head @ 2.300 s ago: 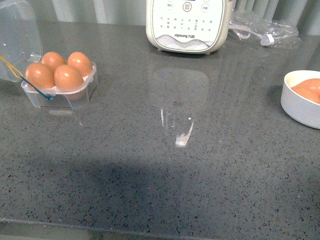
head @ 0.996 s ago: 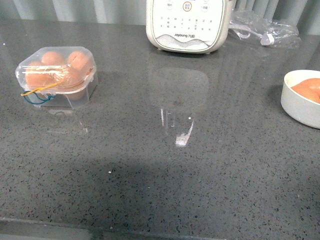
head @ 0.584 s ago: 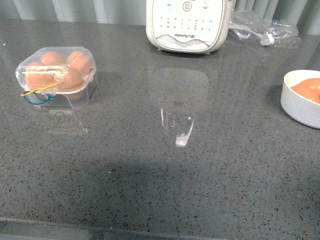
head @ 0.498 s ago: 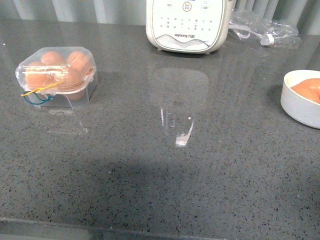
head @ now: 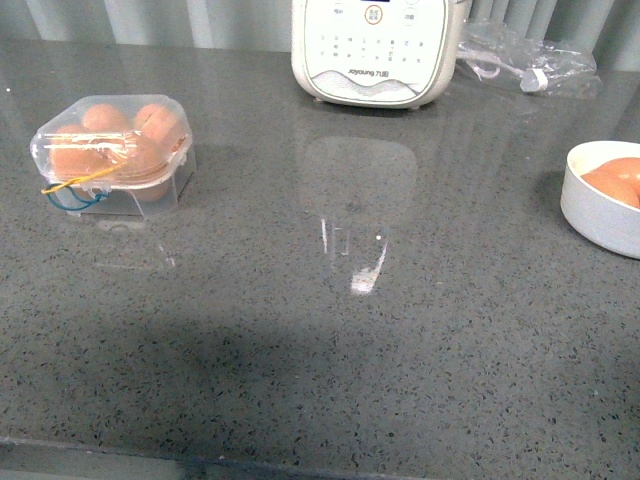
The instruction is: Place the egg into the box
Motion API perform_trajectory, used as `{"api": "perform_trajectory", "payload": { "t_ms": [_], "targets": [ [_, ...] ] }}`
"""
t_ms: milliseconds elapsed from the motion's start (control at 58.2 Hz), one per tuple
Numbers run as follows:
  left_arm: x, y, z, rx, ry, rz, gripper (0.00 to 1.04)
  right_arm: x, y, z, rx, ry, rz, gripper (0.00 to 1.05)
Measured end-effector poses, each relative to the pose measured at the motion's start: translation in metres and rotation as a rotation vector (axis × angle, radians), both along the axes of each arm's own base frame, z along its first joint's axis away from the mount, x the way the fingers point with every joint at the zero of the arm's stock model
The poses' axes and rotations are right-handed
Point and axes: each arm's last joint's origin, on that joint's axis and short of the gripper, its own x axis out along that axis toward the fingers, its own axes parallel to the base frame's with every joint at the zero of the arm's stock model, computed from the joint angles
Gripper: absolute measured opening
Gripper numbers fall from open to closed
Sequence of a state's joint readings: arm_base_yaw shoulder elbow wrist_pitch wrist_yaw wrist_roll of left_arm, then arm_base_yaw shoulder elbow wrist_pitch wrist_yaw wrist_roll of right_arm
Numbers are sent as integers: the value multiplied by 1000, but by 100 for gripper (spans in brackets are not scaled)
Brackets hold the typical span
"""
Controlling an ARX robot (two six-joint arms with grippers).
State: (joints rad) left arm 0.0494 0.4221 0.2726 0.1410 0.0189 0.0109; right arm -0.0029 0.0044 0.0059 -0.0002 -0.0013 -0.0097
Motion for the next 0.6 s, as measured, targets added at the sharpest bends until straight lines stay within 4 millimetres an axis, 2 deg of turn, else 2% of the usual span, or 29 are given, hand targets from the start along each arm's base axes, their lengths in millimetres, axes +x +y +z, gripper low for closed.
{"api": "perform_trajectory", "payload": {
  "t_ms": [137,601],
  "targets": [
    [-5,-6,-17,-11,-1,-32,4,0,0,0,0,0,1,97],
    [-16,-6,-48,-12,-10,-30,4,0,0,0,0,0,0,97]
  ]
}}
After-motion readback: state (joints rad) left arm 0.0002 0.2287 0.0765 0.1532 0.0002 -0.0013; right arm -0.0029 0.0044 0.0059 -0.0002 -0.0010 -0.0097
